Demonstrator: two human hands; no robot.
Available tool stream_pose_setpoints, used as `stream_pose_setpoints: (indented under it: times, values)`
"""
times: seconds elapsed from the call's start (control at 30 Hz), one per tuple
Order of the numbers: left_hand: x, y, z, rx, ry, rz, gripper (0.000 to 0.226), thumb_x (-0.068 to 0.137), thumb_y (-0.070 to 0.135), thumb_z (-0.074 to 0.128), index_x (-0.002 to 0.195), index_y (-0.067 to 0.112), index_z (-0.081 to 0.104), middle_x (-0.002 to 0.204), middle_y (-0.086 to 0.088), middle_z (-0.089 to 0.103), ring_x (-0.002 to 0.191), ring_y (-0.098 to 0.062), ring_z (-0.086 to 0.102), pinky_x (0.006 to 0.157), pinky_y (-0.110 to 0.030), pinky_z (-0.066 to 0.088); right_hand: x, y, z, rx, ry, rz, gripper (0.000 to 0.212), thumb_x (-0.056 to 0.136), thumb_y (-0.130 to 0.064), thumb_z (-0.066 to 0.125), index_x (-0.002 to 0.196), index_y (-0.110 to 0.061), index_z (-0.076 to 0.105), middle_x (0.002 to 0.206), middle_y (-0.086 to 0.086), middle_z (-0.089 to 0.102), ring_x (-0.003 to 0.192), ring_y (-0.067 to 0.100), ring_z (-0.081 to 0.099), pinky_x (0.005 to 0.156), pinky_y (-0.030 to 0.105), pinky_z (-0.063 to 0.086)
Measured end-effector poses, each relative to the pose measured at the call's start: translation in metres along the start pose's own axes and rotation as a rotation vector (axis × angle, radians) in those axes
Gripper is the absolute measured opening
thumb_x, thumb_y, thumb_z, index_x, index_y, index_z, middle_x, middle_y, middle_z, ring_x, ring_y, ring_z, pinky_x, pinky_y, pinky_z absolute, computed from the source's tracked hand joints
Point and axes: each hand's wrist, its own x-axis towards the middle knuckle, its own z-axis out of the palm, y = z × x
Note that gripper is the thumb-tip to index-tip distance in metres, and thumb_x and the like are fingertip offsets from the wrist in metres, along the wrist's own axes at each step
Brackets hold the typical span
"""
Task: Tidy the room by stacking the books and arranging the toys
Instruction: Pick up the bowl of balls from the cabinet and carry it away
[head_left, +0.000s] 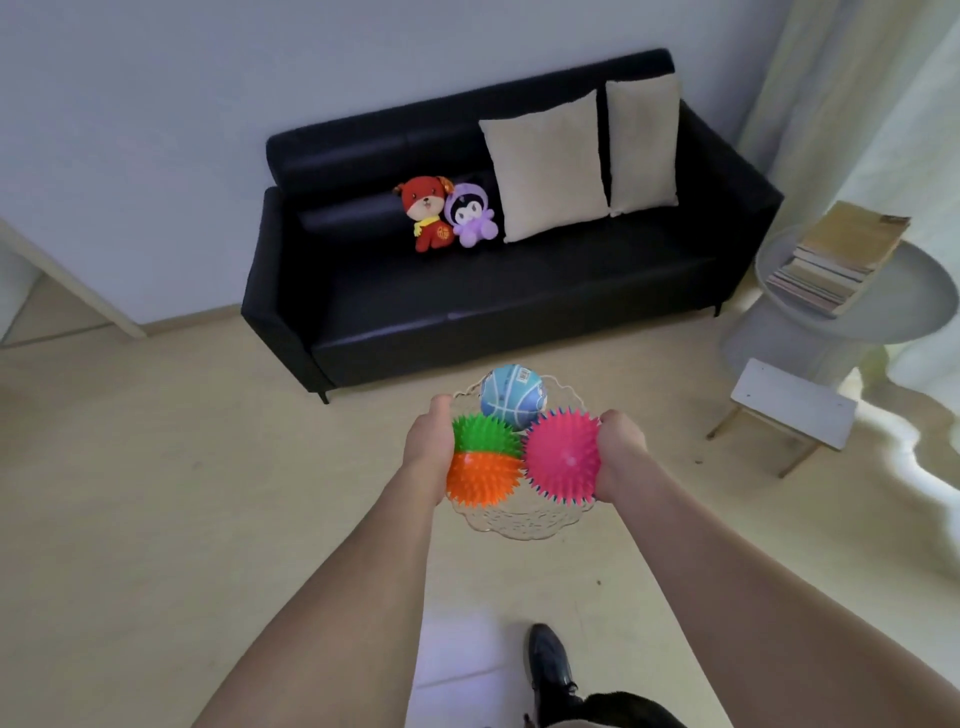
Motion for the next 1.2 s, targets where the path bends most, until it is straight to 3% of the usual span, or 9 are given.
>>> stream_pose_setpoints:
  times: [0.13,0.43,0.57,0.63,0.77,0.87,0.97,1.07,1.2]
  values:
    - [0.063,0.039,-0.007,-0.030,-0.008,-0.020,0.061,0.067,0.066,0.049,0.096,0.019,0.075,0.095,-0.011,0.077,0.089,-0.034,0.074,0.088,-0.059,0.056,0.019,-0.038,0.047,-0.008,-0.020,0.001,0.026,0.096,-0.024,0.036,0.079,-0.008,0.049,0.082,0.009,0.059,0.084,0.028,0.063,0.087,0.044,0.050]
    - [0.145,0.126,-0.011,-0.100,-0.088,-0.081,0.053,0.085,0.056,0.044,0.105,0.015,0.071,0.097,-0.015,0.077,0.093,-0.034,0.074,0.090,-0.056,0.057,0.085,-0.107,0.153,-0.023,0.042,0.007,0.027,0.097,-0.026,0.034,0.080,-0.009,0.047,0.081,0.008,0.055,0.085,0.028,0.059,0.084,0.042,0.049]
    - [0.231,0.180,-0.037,-0.113,-0.084,-0.051,0.056,0.076,0.057,0.047,0.103,0.015,0.073,0.103,-0.017,0.075,0.096,-0.036,0.073,0.091,-0.059,0.055,0.121,-0.145,0.242,-0.007,0.020,-0.015,0.026,0.096,-0.022,0.036,0.077,-0.009,0.047,0.085,0.010,0.057,0.080,0.028,0.060,0.081,0.040,0.051]
    - [0.263,0.206,-0.051,-0.126,-0.080,-0.056,0.048,0.082,0.054,0.049,0.101,0.016,0.071,0.101,-0.016,0.075,0.093,-0.035,0.074,0.090,-0.058,0.056,0.133,-0.160,0.278,-0.030,0.005,-0.003,0.022,0.092,-0.024,0.038,0.084,-0.009,0.052,0.092,0.011,0.062,0.088,0.029,0.065,0.089,0.045,0.050]
    - [0.326,0.265,-0.081,-0.158,-0.092,-0.071,0.055,0.073,0.055,0.055,0.104,0.013,0.071,0.102,-0.018,0.075,0.095,-0.036,0.073,0.091,-0.061,0.054,0.153,-0.198,0.353,-0.044,-0.013,-0.042,0.018,0.089,-0.024,0.040,0.079,-0.013,0.049,0.082,0.008,0.058,0.083,0.028,0.061,0.089,0.046,0.049]
    - [0.367,0.301,-0.095,-0.164,-0.081,-0.038,0.042,0.077,0.049,0.054,0.094,0.016,0.072,0.102,-0.019,0.073,0.096,-0.037,0.072,0.092,-0.061,0.053,0.167,-0.220,0.397,-0.075,-0.006,-0.055,0.018,0.087,-0.025,0.041,0.079,-0.013,0.050,0.084,0.009,0.057,0.083,0.027,0.061,0.090,0.048,0.049]
    - [0.392,0.319,-0.106,-0.206,-0.096,-0.067,0.035,0.085,0.043,0.054,0.096,0.015,0.070,0.089,-0.014,0.070,0.085,-0.032,0.069,0.088,-0.058,0.054,0.183,-0.230,0.429,-0.093,0.012,0.002,0.020,0.085,-0.028,0.042,0.082,-0.012,0.054,0.093,0.012,0.063,0.093,0.031,0.066,0.094,0.054,0.048]
    - [0.429,0.337,-0.112,-0.230,-0.091,-0.095,0.045,0.079,0.046,0.056,0.105,0.012,0.070,0.090,-0.013,0.070,0.083,-0.032,0.069,0.086,-0.060,0.054,0.192,-0.253,0.466,-0.079,0.013,-0.004,0.019,0.088,-0.025,0.040,0.077,-0.013,0.049,0.082,0.009,0.057,0.083,0.028,0.063,0.087,0.041,0.049]
    - [0.475,0.359,-0.110,-0.230,-0.089,-0.164,0.051,0.077,0.048,0.057,0.109,0.011,0.070,0.097,-0.018,0.073,0.085,-0.036,0.071,0.082,-0.061,0.055,0.231,-0.275,0.503,-0.111,0.015,0.000,0.021,0.089,-0.028,0.040,0.078,-0.013,0.050,0.083,0.010,0.058,0.085,0.027,0.060,0.092,0.049,0.048]
